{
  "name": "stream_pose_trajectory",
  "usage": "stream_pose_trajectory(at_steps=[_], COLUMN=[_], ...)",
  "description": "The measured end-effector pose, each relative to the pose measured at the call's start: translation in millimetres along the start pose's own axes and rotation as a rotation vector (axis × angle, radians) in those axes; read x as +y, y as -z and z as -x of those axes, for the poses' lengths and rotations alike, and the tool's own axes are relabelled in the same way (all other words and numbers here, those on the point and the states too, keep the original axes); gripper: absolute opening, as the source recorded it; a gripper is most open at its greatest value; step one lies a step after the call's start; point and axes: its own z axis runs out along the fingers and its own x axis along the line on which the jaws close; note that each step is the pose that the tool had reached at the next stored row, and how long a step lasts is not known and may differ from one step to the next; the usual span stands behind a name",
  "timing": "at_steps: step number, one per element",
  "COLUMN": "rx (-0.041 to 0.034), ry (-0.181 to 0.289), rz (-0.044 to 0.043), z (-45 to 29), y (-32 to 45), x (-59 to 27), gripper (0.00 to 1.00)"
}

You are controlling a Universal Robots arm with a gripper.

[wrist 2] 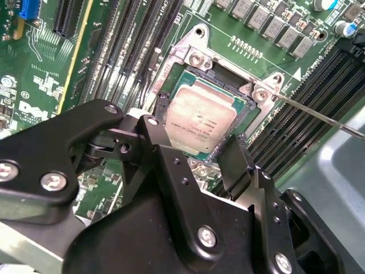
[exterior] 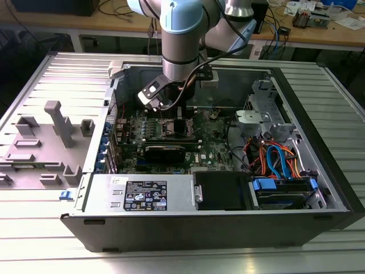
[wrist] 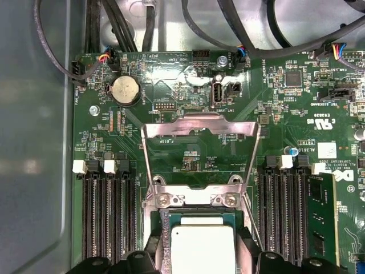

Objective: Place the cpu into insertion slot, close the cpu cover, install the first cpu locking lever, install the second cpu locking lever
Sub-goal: 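Place the cpu into insertion slot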

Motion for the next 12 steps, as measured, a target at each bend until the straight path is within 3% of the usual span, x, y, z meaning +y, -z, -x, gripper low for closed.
stream_pose_trajectory(at_steps=[12], rx=[0.0020], ry=[0.000], rz=[-0.0001], z=[-1.9], y=[-1.3], x=[0.2], gripper=[0.62])
